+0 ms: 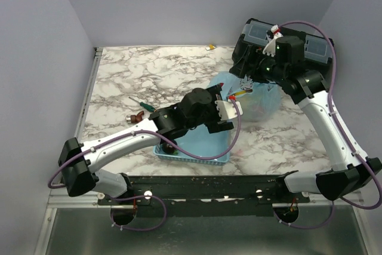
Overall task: Take the fake fruits out of the plastic bag
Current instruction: Untie the plastic bag at the center of the board.
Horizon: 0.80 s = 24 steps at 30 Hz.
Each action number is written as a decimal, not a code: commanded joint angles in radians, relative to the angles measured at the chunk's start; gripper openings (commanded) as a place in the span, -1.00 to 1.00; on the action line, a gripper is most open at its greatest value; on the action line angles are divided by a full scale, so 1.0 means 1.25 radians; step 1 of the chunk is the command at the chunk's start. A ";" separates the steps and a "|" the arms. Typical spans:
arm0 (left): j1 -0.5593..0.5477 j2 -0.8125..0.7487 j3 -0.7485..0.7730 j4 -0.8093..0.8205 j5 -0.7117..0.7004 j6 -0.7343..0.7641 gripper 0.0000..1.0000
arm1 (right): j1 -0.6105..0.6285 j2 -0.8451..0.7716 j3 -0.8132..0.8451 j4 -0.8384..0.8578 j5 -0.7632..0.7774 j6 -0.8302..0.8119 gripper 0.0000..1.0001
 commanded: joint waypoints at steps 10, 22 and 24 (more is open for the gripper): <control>-0.037 0.161 -0.017 0.272 -0.395 0.392 -0.02 | -0.002 -0.041 -0.163 0.066 0.011 0.036 0.64; -0.034 0.054 0.050 0.046 -0.227 -0.121 -1.00 | -0.002 -0.184 -0.454 0.069 0.107 0.084 0.58; -0.028 0.042 0.059 0.000 -0.222 -0.266 -1.00 | -0.002 -0.207 -0.514 0.073 0.119 0.109 0.55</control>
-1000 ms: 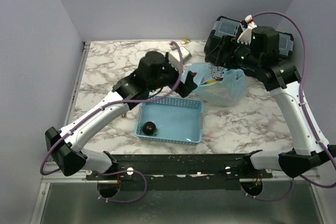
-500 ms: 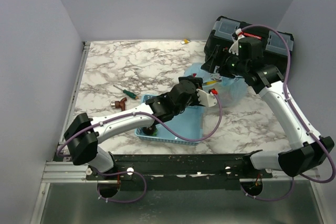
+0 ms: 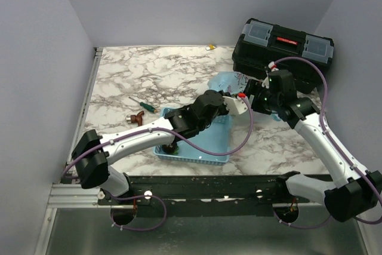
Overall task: Take the fake fruits out of the plastic bag
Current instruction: Untie the plastic bag at the center of the board.
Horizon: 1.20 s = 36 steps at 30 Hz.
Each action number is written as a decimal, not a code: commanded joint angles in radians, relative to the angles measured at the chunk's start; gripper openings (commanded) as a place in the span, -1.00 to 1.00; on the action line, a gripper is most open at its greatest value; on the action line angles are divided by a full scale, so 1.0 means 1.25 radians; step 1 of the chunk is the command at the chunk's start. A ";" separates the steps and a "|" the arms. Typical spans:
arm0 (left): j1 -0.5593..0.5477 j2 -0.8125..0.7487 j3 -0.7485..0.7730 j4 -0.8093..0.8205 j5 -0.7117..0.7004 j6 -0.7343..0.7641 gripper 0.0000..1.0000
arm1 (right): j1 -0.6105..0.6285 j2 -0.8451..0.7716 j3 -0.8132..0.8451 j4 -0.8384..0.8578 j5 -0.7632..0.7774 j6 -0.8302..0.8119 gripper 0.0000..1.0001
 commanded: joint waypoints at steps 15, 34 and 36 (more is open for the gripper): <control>0.041 -0.145 -0.071 -0.085 0.048 -0.733 -1.00 | 0.036 -0.120 -0.054 0.097 -0.187 0.080 0.47; 0.107 -0.161 -0.033 -0.108 0.166 -0.791 -1.00 | 0.064 -0.021 -0.339 0.435 0.237 0.112 -0.12; 0.113 -0.162 -0.032 -0.112 0.189 -0.797 -1.00 | 0.065 -0.034 -0.414 0.467 0.236 0.203 -0.12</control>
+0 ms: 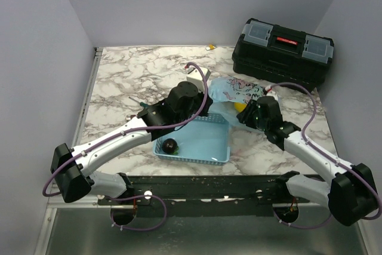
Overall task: Take the fake fruits out of the plastic bag
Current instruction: Untie the plastic bag at the center of the board, then take out the fake fruit from the plastic bag.
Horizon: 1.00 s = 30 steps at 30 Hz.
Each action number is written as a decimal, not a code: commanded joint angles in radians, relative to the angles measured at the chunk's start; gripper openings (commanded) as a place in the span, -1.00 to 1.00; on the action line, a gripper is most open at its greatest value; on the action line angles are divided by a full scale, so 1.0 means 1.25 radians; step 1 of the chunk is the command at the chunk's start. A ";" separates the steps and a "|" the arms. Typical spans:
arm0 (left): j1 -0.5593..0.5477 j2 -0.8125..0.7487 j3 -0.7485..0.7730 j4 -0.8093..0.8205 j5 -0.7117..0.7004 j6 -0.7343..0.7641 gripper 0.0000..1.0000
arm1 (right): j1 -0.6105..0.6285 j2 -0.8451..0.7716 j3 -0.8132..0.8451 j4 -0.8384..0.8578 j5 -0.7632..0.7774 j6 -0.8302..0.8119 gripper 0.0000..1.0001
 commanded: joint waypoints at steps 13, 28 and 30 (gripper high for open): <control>0.047 -0.014 0.000 -0.004 0.118 -0.016 -1.00 | 0.005 -0.085 -0.131 0.047 0.039 0.125 -0.02; 0.047 0.005 0.005 -0.002 0.161 0.003 -1.00 | 0.005 0.095 0.000 0.198 0.129 -0.020 0.04; 0.047 0.003 0.001 0.003 0.159 0.008 -1.00 | 0.005 0.129 0.007 0.223 0.163 -0.042 0.06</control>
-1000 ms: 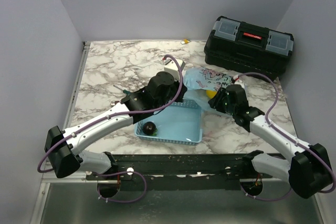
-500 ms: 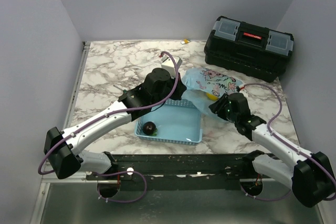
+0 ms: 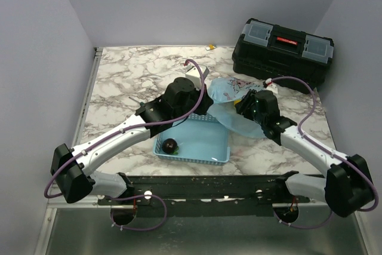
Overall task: Take the fake fruits out of the plastic bag
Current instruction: Take out the fake fruit from the plastic bag.
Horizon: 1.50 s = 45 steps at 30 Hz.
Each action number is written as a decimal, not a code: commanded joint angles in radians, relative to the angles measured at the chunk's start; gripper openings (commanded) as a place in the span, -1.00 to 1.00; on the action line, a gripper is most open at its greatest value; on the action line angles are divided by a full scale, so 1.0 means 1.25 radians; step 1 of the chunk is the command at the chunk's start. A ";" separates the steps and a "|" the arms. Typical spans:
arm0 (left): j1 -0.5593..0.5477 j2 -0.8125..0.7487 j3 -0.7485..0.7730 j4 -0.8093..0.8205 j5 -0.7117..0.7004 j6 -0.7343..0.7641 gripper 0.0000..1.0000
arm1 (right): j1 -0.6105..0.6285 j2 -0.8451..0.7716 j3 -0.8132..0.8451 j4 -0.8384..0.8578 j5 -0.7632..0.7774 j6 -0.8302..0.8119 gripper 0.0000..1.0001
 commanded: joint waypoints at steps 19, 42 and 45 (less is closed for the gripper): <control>0.000 0.024 0.007 -0.016 0.021 0.018 -1.00 | 0.003 0.283 0.092 0.142 0.235 -0.105 0.45; 0.000 0.042 0.008 -0.025 0.060 0.000 -1.00 | 0.003 0.314 0.115 0.141 0.239 -0.144 -0.28; 0.000 0.051 0.011 -0.027 0.073 -0.006 -1.00 | 0.004 0.263 0.096 0.113 0.221 -0.130 -0.44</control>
